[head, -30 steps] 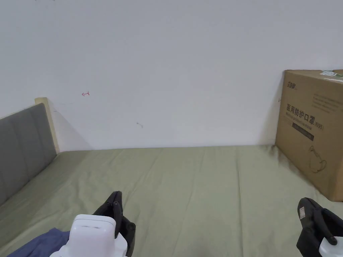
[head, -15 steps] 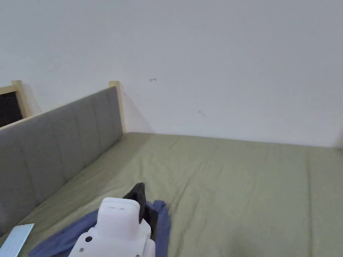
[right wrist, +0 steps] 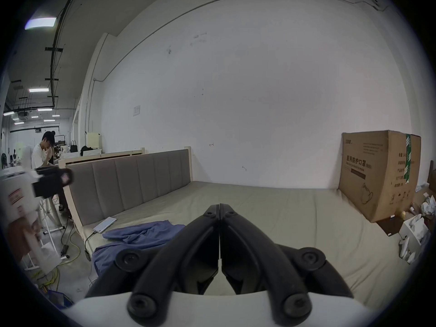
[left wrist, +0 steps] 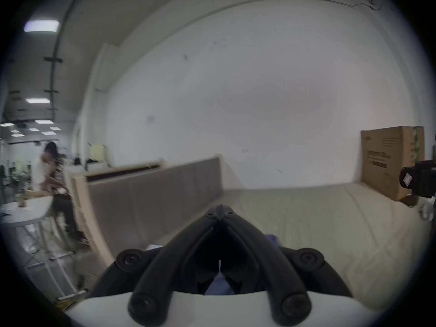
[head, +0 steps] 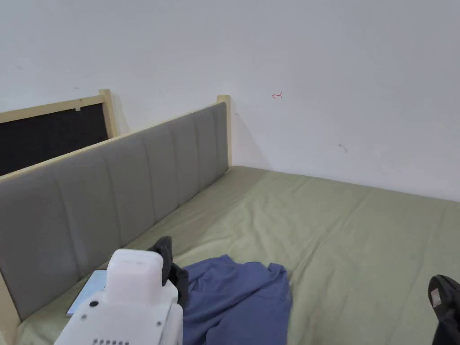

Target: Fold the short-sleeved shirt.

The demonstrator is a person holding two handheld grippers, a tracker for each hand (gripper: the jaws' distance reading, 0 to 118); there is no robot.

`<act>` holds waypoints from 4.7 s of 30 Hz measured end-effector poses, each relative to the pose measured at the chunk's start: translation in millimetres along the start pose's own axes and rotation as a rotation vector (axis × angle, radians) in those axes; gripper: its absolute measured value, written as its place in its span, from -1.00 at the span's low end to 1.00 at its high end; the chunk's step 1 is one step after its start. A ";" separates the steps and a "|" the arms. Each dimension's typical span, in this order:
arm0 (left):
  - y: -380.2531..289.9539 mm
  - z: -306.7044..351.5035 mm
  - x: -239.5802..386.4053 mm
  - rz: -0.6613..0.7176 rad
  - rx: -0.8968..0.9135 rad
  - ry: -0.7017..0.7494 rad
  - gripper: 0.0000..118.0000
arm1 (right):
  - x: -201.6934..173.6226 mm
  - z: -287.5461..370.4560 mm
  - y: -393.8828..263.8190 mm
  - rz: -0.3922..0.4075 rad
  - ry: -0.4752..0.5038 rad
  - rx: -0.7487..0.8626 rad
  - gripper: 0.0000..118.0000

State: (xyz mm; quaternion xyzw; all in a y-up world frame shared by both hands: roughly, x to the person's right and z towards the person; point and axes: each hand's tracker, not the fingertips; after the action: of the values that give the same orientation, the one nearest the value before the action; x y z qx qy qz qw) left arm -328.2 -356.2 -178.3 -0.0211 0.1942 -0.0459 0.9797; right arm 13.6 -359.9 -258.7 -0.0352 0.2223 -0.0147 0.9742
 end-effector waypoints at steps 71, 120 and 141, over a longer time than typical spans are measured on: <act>-122.3 -142.8 389.3 -0.075 -1.018 -0.855 0.92 | 190.9 107.0 -79.6 -0.174 -0.371 -0.365 -1.00; -178.2 -239.5 211.0 0.022 -1.131 -0.516 0.71 | 142.1 78.7 -62.7 -0.087 -0.307 -0.218 -1.00; -118.8 -110.1 171.5 0.063 -0.707 -0.645 -0.92 | 274.7 -266.7 -64.7 -0.103 -0.106 -0.870 0.99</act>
State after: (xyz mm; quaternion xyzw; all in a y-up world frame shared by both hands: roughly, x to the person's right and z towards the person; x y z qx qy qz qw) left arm -222.1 -493.9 -337.9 -0.3604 -0.1155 0.0618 0.9236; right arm 144.4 -453.2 -612.2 -0.4537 0.1552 0.0336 0.8769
